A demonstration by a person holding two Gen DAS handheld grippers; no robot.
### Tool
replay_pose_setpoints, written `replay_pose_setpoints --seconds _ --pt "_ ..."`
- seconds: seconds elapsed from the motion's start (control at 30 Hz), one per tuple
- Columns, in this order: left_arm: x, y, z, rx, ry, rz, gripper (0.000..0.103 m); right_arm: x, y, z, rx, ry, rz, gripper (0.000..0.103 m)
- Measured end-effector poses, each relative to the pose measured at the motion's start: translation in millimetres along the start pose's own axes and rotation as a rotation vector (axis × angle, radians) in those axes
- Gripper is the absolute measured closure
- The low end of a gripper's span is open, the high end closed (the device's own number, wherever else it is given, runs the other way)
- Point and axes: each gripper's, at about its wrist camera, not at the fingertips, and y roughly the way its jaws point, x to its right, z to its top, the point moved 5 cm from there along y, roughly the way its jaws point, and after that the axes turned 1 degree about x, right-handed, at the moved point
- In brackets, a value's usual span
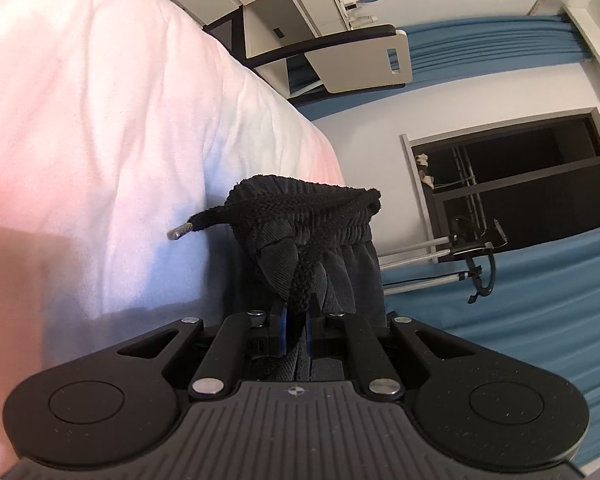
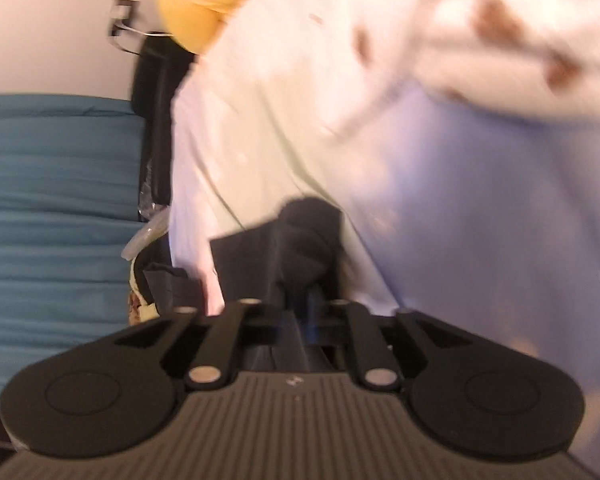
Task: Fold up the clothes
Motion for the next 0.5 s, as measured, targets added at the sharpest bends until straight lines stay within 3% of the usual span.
replay_pose_setpoints --seconds 0.03,0.17,0.2,0.23,0.33,0.43,0.5 --pt "0.0 0.7 -0.4 0.000 0.001 0.006 0.093 -4.7 7.5 -1.7 0.019 -0.023 -0.015 0.045" --pt "-2.8 8.4 -1.4 -0.016 -0.005 0.036 0.093 4.7 26.9 5.7 -0.003 -0.023 -0.039 0.048" --pt "-3.2 10.9 -1.2 -0.022 -0.001 0.043 0.093 4.5 32.2 7.1 -0.014 -0.034 -0.043 0.056" --pt "-2.7 13.1 -1.1 -0.026 0.007 0.048 0.093 4.2 37.2 8.6 -0.023 -0.047 -0.047 0.072" --pt "3.1 14.8 -0.5 -0.021 0.031 0.029 0.094 -13.4 37.7 6.8 -0.022 -0.169 0.002 0.091" --pt "20.1 4.4 2.2 0.021 0.093 -0.047 0.096 -67.2 14.9 -5.4 0.057 -0.421 0.186 0.097" --pt "27.0 -9.4 4.0 0.052 0.121 -0.079 0.097 -91.1 -6.8 -12.4 0.131 -0.467 0.328 0.097"
